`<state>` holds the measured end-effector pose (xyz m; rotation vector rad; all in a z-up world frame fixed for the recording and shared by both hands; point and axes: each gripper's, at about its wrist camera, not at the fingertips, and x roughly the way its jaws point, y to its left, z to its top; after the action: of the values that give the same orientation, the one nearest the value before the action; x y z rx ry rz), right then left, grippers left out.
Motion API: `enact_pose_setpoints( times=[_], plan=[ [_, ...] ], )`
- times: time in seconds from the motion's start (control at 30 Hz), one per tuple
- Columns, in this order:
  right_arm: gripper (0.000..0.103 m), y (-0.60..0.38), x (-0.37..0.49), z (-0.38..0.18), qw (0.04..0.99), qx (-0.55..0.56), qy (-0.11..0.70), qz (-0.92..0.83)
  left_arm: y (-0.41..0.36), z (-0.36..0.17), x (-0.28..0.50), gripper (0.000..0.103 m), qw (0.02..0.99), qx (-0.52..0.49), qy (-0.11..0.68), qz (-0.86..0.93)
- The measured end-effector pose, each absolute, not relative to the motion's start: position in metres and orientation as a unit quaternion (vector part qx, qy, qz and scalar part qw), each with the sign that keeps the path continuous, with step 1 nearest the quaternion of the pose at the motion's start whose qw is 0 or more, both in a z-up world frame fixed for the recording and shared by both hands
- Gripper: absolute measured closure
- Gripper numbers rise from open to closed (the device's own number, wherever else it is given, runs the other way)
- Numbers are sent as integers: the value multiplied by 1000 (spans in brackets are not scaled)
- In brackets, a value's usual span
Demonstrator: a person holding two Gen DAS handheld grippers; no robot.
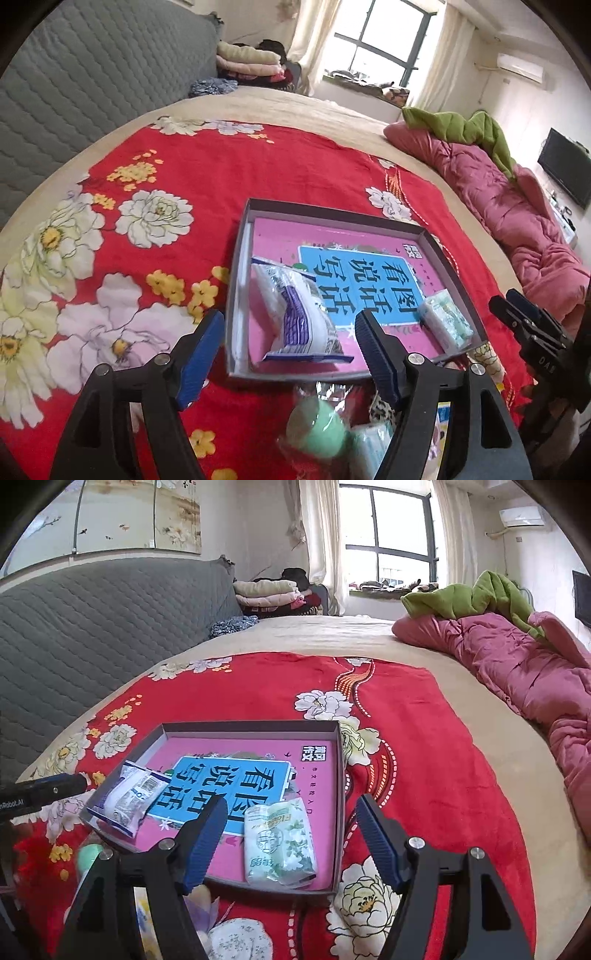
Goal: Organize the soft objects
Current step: 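Lower the snack bag into the box and open the left gripper while the right withdraws, then move both grippers back from the box toward the pile of items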
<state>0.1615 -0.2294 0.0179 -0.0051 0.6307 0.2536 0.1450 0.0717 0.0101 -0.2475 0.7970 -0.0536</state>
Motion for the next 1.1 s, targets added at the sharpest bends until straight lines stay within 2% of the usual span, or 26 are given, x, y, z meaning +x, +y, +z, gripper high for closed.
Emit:
enact_pose_setpoints(
  times=[0.5, 1.1],
  plan=[
    [31, -236, 131, 41, 951, 4, 287, 116, 73, 36, 99, 27, 928, -130, 349, -6],
    [31, -244, 102, 50, 950, 12, 289, 118, 67, 41, 61, 27, 923, -122, 364, -8]
  ],
)
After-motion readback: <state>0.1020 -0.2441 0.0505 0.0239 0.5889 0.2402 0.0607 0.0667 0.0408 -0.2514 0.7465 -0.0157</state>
